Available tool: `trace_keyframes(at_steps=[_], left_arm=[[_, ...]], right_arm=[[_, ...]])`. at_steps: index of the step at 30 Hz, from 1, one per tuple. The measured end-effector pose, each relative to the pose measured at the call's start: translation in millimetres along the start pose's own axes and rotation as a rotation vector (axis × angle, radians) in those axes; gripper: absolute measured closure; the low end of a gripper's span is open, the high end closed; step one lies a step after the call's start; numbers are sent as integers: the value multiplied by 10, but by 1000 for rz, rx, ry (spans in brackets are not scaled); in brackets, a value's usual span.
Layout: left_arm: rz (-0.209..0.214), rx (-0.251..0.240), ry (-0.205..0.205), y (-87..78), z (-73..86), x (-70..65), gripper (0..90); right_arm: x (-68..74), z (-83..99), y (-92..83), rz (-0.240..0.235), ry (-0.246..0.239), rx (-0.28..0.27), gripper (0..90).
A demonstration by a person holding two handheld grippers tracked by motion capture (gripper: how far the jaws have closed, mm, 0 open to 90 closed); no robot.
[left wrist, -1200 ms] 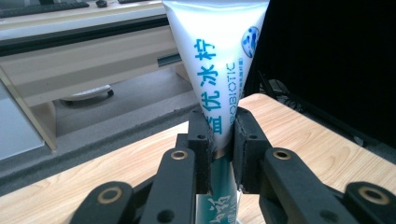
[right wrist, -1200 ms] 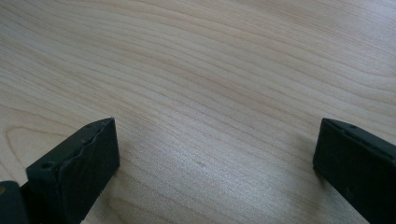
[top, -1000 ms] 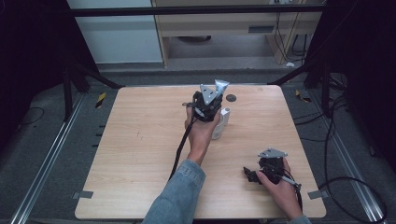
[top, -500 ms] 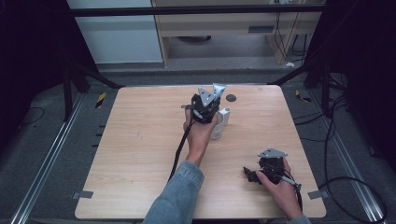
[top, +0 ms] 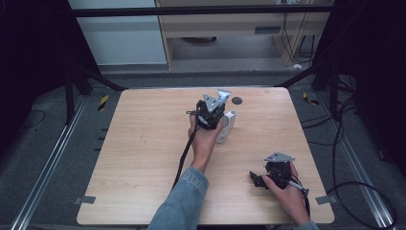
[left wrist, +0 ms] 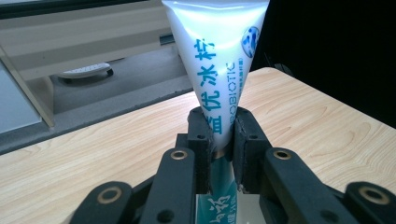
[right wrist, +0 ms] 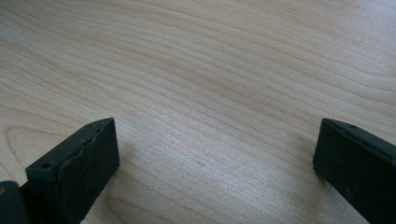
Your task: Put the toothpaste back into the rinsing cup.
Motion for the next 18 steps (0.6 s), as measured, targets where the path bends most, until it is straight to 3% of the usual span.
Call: trace_keyframes(at_steps=[18], left_arm=[[1,25,4,46,128,-4,788]], right_arm=[[1,0,0,-1,0,0,5]])
Point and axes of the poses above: each handheld gripper's, and its own axes: y roughly forward along the jaws, z roughly out of its underside, x roughly to its left, the point moved 9 cm from there along y, roughly forward along the jaws, and after that the axes turned 3 degrees about y, right-handed, at the moved point
